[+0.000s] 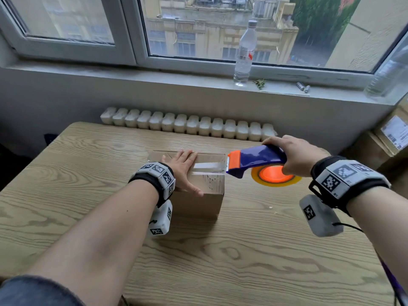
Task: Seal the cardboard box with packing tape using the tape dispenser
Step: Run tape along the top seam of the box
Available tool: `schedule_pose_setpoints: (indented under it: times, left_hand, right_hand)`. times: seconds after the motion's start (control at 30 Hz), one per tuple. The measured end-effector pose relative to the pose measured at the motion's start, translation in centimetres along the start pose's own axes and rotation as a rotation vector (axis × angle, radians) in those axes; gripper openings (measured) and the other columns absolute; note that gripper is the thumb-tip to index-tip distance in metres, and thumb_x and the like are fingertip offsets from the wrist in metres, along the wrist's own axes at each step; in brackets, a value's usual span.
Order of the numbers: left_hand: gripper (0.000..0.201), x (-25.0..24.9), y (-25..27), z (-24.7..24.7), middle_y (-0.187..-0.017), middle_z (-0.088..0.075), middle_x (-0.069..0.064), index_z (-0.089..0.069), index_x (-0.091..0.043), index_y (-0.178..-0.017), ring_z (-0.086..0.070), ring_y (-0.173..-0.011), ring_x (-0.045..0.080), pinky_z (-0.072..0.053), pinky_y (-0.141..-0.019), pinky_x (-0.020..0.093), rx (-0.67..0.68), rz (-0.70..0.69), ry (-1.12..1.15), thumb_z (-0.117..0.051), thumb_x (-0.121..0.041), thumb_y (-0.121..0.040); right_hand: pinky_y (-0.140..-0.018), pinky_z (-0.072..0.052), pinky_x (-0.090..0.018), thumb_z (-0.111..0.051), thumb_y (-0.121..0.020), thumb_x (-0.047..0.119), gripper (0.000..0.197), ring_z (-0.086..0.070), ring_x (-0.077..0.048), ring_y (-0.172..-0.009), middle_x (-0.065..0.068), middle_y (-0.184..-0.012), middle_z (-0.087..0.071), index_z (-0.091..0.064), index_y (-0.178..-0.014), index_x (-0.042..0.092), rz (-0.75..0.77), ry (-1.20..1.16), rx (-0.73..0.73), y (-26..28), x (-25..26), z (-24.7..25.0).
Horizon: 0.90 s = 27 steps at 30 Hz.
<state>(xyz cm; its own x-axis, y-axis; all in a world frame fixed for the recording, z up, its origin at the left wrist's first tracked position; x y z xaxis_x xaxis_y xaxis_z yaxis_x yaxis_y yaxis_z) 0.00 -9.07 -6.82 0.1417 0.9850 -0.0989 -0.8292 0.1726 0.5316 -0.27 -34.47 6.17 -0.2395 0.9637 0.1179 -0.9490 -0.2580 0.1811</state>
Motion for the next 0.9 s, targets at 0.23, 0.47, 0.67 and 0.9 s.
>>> schedule_pose_setpoints:
  times: [0.23, 0.47, 0.67, 0.9]
  left_hand:
    - [0.135, 0.0, 0.0, 0.0, -0.158, 0.024, -0.009, 0.020, -0.027, -0.150, 0.022, -0.146, 0.016, 0.008, -0.112, 0.062, -0.010, 0.003, 0.001, -0.064, -0.079, -0.057]
    - [0.133, -0.1, 0.3, 0.0, -0.159, 0.023, -0.008, 0.020, -0.027, -0.150, 0.022, -0.147, 0.016, 0.008, -0.113, 0.061, -0.016, 0.005, 0.008, -0.065, -0.077, -0.060]
    - [0.126, -2.1, 0.2, 0.4, -0.159, 0.024, -0.002, 0.017, -0.031, -0.150, 0.022, -0.147, 0.021, 0.010, -0.112, 0.063, -0.039, 0.004, 0.023, -0.056, -0.082, -0.062]
    - [0.135, -8.9, -1.4, 1.3, -0.159, 0.023, 0.001, 0.017, -0.024, -0.151, 0.021, -0.147, 0.019, 0.011, -0.114, 0.062, -0.030, -0.139, 0.010, -0.064, -0.079, -0.058]
  right_hand:
    - [-0.078, -0.036, -0.030, -0.053, -0.073, 0.001, 0.063, -0.052, -0.026, -0.105, 0.005, -0.096, -0.041, -0.048, -0.127, 0.034, 0.029, -0.038, -0.002, -0.9, -0.6, -2.4]
    - [-0.083, -0.040, -0.033, -0.053, -0.072, 0.000, 0.061, -0.052, -0.026, -0.108, 0.004, -0.102, -0.048, -0.050, -0.124, 0.034, 0.052, -0.010, -0.039, -1.3, -0.4, -2.9]
    - [-0.079, -0.039, -0.032, -0.053, -0.073, 0.000, 0.059, -0.050, -0.024, -0.108, 0.005, -0.103, -0.047, -0.051, -0.122, 0.033, 0.054, -0.010, -0.047, -1.8, -0.5, -3.5]
    - [-0.087, -0.048, -0.042, -0.053, -0.071, 0.003, 0.057, -0.051, -0.025, -0.107, 0.000, -0.111, -0.055, -0.050, -0.117, 0.034, 0.035, -0.045, -0.035, -2.0, -1.2, -4.2]
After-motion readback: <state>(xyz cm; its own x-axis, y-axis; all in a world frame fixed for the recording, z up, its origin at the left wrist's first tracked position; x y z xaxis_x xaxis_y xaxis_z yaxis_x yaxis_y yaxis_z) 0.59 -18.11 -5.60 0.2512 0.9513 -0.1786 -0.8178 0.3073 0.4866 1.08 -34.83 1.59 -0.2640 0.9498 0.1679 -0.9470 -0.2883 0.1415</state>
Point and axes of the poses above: each hand's wrist, its own y-axis away from the middle knuckle, its own z-axis out of the back of the hand, x = y × z, the point moved 8 cm from there along -y, towards the middle knuckle
